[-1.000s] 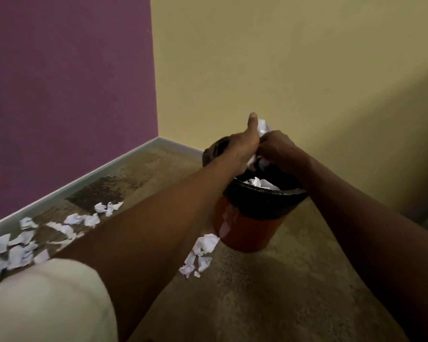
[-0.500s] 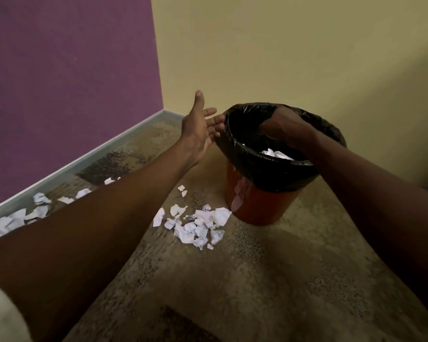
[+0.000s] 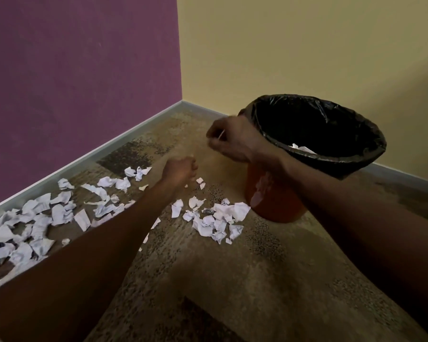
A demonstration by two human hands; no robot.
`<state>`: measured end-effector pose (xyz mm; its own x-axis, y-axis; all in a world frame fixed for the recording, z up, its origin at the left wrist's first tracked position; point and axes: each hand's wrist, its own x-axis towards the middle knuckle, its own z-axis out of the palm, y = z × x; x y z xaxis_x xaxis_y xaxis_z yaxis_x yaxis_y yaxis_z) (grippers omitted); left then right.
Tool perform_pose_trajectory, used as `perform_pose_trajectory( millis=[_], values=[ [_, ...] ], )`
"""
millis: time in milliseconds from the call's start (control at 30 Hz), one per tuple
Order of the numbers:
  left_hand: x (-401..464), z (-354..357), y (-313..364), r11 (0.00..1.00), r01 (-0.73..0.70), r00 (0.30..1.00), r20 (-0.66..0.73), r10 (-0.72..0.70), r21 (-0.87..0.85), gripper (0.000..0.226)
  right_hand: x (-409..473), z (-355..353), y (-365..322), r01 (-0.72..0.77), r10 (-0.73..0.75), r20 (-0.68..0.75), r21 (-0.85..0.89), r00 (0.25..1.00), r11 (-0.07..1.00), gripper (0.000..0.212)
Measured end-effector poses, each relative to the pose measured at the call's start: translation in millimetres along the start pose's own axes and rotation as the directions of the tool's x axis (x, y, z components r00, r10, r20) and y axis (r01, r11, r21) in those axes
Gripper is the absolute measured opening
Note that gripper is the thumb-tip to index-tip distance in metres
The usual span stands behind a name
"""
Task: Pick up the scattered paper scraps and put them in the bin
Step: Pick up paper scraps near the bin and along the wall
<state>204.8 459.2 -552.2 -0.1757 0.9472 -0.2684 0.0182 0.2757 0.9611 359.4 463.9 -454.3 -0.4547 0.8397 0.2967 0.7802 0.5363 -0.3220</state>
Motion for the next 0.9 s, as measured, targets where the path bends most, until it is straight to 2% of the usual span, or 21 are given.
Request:
perform_pose_trajectory(
  millis=[33,67,133,200,233,300,367,467,600,667,767,833,900],
  values=[
    [6.7,-8.6,-14.6,0.968,-0.050,0.998,-0.012,0.054,0.247,0.020,1.9,14.4,2.4,-0.031,0.031,0.152,-0.003,0.988,1.000,0.034],
    [9.1,-16.2,-26.2,0.886,-0.095,0.995,0.016,0.098,0.454,0.032,1.1,28.9,6.0,-0.067,0.068,0.305,-0.015,0.950,0.998,0.050],
    [10.4,-27.0,-49.7,0.687,-0.201,0.977,0.192,0.090,0.698,0.078,-6.2,57.8,17.1,-0.117,0.131,0.540,-0.061,0.832,0.991,0.082],
    [11.6,-30.8,-71.6,0.440,-0.321,0.936,0.351,0.014,0.839,0.123,-16.6,83.6,30.0,-0.088,0.157,0.661,-0.136,0.734,0.987,0.108],
    [13.3,-31.6,-84.0,0.357,-0.340,0.928,0.373,-0.026,0.870,0.137,-22.8,95.1,35.5,-0.064,0.167,0.701,-0.170,0.693,0.983,0.118],
    [17.3,-29.1,-105.2,0.264,-0.351,0.920,0.384,-0.083,0.898,0.148,-34.6,115.5,45.8,0.010,0.188,0.748,-0.251,0.636,0.968,0.132],
    [23.1,-22.2,-121.1,0.223,-0.371,0.911,0.400,-0.101,0.902,0.152,-44.0,134.9,57.3,0.079,0.220,0.772,-0.329,0.597,0.941,0.141],
    [28.5,-8.8,-137.0,0.229,-0.393,0.906,0.418,-0.066,0.890,0.147,-54.3,161.4,75.2,0.074,0.260,0.770,-0.369,0.582,0.926,0.146],
    [32.0,-3.1,-155.0,0.207,-0.468,0.883,0.464,0.068,0.859,0.122,-66.8,183.4,93.0,0.007,0.254,0.716,-0.340,0.650,0.940,0.144],
    [29.3,-6.1,-160.2,0.231,-0.504,0.864,0.485,0.134,0.833,0.107,-72.5,184.9,97.3,-0.027,0.249,0.686,-0.318,0.683,0.948,0.129],
    [19.9,-10.0,-163.2,0.334,-0.518,0.855,0.470,0.220,0.787,0.076,-77.6,181.0,95.6,-0.082,0.211,0.662,-0.220,0.719,0.972,0.102],
    [10.9,-10.9,-165.6,0.334,-0.539,0.840,0.463,0.284,0.773,0.052,-80.7,179.8,89.1,-0.099,0.187,0.662,-0.168,0.726,0.981,0.084],
    [-1.1,-11.8,-163.0,0.335,-0.513,0.856,0.439,0.274,0.790,0.043,-84.8,177.5,82.0,-0.098,0.167,0.651,-0.141,0.741,0.985,0.068]
  ],
)
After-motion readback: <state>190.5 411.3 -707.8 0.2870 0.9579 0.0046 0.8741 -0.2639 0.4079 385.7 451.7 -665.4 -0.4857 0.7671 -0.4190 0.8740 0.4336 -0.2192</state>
